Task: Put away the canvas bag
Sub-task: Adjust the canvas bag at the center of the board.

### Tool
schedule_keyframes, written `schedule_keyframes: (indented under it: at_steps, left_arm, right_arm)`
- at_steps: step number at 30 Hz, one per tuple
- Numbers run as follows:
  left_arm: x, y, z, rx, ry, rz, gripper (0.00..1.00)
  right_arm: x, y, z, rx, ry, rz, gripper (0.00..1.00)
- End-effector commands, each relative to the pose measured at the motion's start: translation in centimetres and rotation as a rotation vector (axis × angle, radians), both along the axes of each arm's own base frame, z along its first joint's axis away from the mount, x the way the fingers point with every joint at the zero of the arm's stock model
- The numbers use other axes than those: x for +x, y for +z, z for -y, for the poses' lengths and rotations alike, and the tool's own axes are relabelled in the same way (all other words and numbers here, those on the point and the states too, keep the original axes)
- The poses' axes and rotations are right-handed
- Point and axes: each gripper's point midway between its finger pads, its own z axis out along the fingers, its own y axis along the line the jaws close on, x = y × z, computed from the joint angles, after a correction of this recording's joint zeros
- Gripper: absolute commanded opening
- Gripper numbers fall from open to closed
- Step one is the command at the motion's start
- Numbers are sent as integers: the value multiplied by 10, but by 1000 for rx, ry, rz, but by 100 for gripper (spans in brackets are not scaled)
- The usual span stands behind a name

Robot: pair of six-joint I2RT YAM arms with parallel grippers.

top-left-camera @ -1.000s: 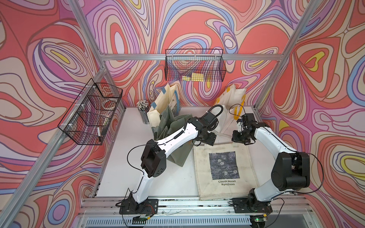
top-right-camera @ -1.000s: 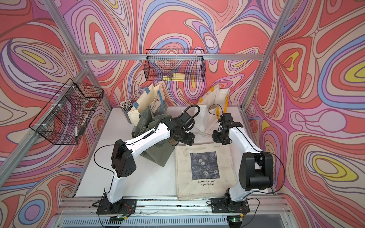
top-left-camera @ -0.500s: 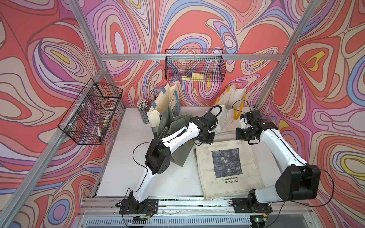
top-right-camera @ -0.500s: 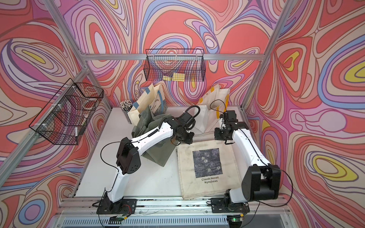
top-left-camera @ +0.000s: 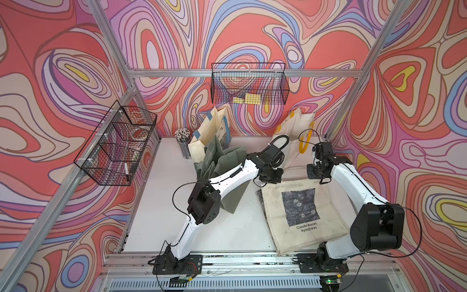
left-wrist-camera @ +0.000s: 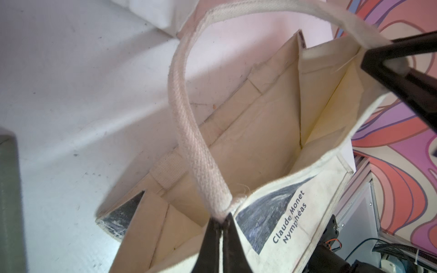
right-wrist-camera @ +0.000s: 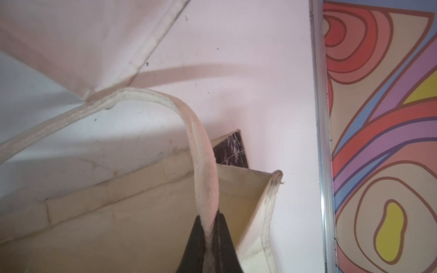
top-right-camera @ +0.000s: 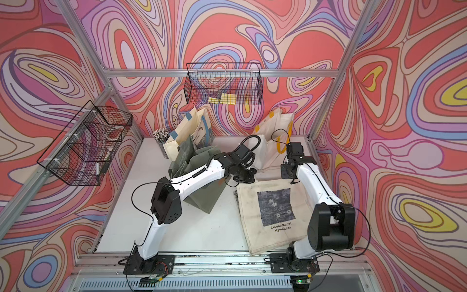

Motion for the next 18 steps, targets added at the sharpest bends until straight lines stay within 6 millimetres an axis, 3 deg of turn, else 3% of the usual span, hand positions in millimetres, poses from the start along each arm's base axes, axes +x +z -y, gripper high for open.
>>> schedule_keyframes:
  at_steps: [1, 3, 4, 5, 7, 11, 13, 14, 18]
  left_arm:
    - [7, 16, 32, -91, 2, 92, 0]
    - [1, 17, 44, -101, -39, 119, 0]
    - [-1, 17, 46, -97, -49, 117, 5]
    - [-2, 17, 47, -95, -55, 112, 21]
    - [0, 20, 43, -76, -52, 130, 32]
    - [7, 37, 19, 0, -35, 232, 47]
    - [8, 46, 4, 38, -32, 270, 49]
    - [6, 50, -5, 54, -32, 276, 50]
    - [-7, 48, -30, 100, -56, 241, 50]
  right_arm:
    - [8, 2, 35, -81, -87, 22, 0]
    - [9, -1, 48, -108, -111, 2, 0]
    - [10, -3, 51, -130, -110, -6, 0]
    - [12, -5, 55, -152, -107, -16, 0]
    - [14, -10, 65, -197, -118, -28, 0]
    - [21, -23, 70, -202, -130, -41, 0]
    - [25, -19, 69, -188, -143, -29, 0]
    - [26, -13, 68, -178, -146, -14, 2]
    - [26, 20, 60, -121, -157, 58, 29]
